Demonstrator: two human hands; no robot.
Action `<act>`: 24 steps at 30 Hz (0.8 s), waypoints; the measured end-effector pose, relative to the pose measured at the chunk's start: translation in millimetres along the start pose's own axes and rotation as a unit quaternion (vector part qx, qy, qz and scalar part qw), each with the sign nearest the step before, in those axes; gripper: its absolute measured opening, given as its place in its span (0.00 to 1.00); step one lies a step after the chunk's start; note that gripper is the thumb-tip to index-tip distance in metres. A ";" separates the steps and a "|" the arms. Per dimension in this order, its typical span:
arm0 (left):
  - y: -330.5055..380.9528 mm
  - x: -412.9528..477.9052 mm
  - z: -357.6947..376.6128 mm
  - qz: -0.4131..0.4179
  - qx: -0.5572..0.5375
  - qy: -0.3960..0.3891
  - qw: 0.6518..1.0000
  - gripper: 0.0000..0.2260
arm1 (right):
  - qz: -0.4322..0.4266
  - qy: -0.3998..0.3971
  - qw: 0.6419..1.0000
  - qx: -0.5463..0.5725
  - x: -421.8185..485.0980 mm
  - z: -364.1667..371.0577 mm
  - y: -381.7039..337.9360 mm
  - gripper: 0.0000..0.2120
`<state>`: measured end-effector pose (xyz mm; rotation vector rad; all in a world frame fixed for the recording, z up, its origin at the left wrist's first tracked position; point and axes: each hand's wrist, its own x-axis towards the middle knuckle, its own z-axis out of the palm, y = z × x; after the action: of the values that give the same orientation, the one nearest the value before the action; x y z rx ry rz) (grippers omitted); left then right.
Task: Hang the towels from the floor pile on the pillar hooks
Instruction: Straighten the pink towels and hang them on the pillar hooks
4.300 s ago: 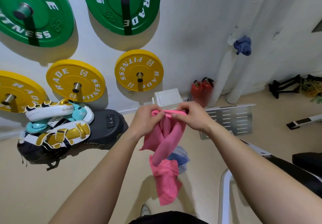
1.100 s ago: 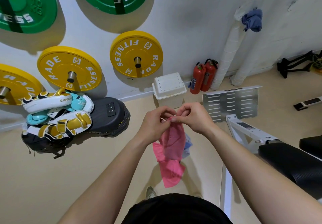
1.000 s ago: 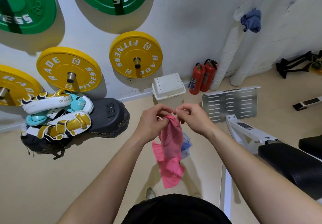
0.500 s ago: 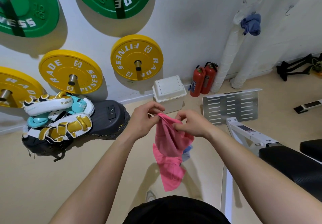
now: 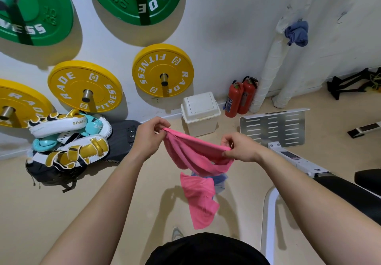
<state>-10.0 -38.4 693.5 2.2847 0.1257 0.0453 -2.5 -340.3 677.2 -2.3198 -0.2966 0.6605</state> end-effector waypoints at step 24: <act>-28.6 23.3 -5.4 -0.081 -0.003 0.054 0.995 0.13 | -0.004 0.022 0.993 -0.114 -12.5 -11.1 7.4 0.11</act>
<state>10.7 -13.2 675.3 2.2588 0.3663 0.0851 -6.9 -356.8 683.8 -2.5453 -0.3778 0.5955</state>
